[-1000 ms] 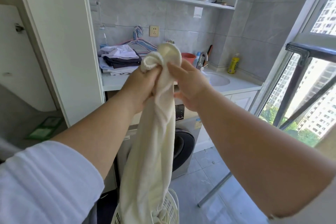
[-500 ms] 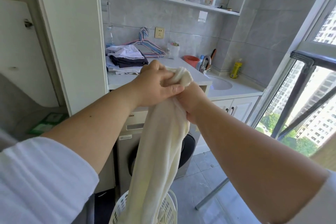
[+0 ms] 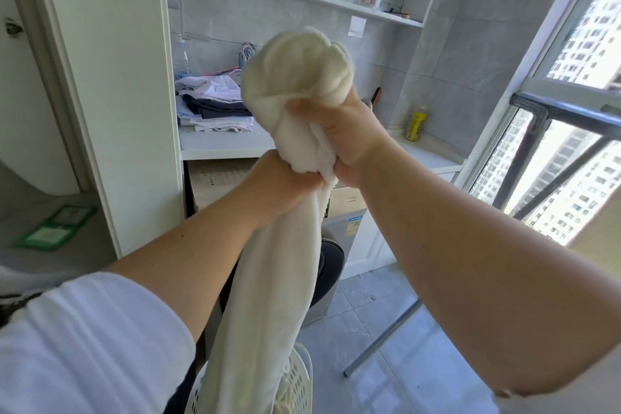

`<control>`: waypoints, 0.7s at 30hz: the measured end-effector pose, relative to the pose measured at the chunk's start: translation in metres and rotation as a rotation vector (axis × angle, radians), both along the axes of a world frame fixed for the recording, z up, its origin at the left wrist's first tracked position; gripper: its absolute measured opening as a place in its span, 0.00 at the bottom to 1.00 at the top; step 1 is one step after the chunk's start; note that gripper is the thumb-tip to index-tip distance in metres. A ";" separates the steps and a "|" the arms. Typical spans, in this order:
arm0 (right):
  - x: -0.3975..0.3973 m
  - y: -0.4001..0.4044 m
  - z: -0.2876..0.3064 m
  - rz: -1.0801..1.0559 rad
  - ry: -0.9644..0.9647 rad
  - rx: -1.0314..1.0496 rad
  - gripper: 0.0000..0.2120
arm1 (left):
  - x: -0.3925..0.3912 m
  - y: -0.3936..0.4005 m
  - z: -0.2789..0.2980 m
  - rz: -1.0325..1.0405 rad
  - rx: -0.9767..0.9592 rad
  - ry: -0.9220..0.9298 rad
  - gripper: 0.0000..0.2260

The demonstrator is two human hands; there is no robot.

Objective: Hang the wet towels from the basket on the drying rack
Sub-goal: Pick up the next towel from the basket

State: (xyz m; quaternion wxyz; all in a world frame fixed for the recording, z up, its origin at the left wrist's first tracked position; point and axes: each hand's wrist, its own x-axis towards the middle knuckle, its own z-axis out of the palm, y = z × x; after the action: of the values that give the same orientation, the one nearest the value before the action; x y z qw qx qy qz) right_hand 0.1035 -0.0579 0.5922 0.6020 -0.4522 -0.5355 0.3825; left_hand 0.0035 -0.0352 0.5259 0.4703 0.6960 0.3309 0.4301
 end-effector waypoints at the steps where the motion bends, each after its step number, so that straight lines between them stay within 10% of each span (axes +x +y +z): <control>1: -0.002 -0.003 0.004 0.009 -0.120 -0.001 0.25 | 0.002 -0.001 0.006 -0.006 0.027 0.010 0.13; 5: 0.000 -0.008 0.022 -0.127 -0.343 -0.011 0.26 | 0.014 -0.008 0.015 -0.032 0.045 -0.067 0.15; 10: 0.012 -0.025 0.046 -0.269 -0.059 0.072 0.16 | 0.021 -0.012 0.002 -0.376 0.017 -0.160 0.36; 14: 0.036 -0.043 0.077 -0.323 0.257 0.181 0.13 | 0.023 -0.028 -0.046 -0.467 -0.143 0.117 0.50; 21: 0.079 -0.080 0.065 -0.441 0.388 0.236 0.20 | 0.065 -0.059 -0.077 -0.147 -0.180 0.428 0.07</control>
State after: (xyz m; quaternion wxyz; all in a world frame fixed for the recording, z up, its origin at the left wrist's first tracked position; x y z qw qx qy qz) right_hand 0.1821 -0.1382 0.6573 0.8096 -0.4029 -0.3405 0.2572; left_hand 0.0683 -0.0944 0.4485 0.4797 0.7488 0.4083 0.2062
